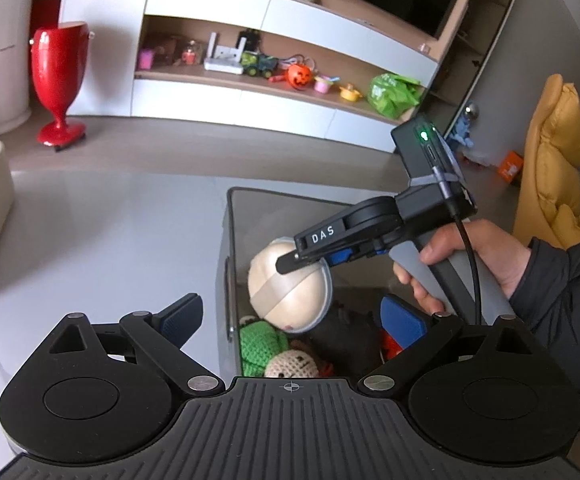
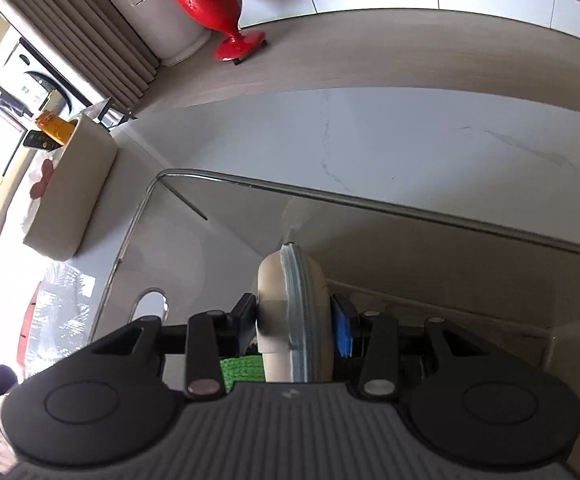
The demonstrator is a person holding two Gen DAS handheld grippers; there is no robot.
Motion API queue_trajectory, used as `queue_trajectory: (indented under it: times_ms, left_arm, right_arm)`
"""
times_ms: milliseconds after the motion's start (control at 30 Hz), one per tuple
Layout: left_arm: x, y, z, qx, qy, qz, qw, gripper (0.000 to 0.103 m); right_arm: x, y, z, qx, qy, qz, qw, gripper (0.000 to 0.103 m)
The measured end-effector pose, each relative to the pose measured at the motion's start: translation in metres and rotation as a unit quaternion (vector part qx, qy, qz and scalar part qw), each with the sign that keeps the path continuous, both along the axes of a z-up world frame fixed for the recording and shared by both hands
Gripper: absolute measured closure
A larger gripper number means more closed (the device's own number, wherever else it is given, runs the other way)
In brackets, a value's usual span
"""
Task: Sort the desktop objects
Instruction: 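Lower the beige pouch into the clear bin and open the right tool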
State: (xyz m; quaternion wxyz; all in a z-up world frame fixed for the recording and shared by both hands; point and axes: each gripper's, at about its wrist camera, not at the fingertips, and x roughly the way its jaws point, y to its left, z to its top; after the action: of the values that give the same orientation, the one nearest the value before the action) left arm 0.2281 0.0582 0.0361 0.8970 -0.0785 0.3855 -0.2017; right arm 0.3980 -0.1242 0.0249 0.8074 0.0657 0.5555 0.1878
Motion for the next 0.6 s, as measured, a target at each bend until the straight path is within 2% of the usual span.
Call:
queue_trajectory:
  times_ms: [100,333,433,500,567,600]
  left_arm:
    - [0.001,0.001,-0.004,0.003,0.004,0.001,1.0000,0.004]
    - [0.006,0.002,-0.010,0.003,0.015,0.001,0.9999,0.004]
    - [0.011,0.001,-0.015,0.005,0.024,0.000,0.9997,0.004]
    - [0.019,0.003,-0.021,-0.001,0.032,-0.001,0.9995,0.004]
    - [0.032,0.015,-0.031,-0.037,0.056,0.000,0.9977,0.004]
    - [0.040,0.024,-0.038,-0.074,0.077,-0.004,0.9943,0.004]
  right_arm:
    - [-0.004,-0.002,0.004,-0.011,-0.004,-0.006,1.000,0.048]
    - [-0.020,-0.018,0.033,-0.026,-0.039,-0.019,0.999,0.047]
    - [-0.037,-0.034,0.053,-0.014,-0.069,-0.027,0.997,0.048]
    - [-0.055,-0.056,0.071,0.012,-0.100,-0.044,0.994,0.048]
    - [-0.080,-0.087,0.091,0.053,-0.144,-0.069,0.986,0.048]
    - [-0.093,-0.104,0.098,0.073,-0.168,-0.088,0.979,0.048]
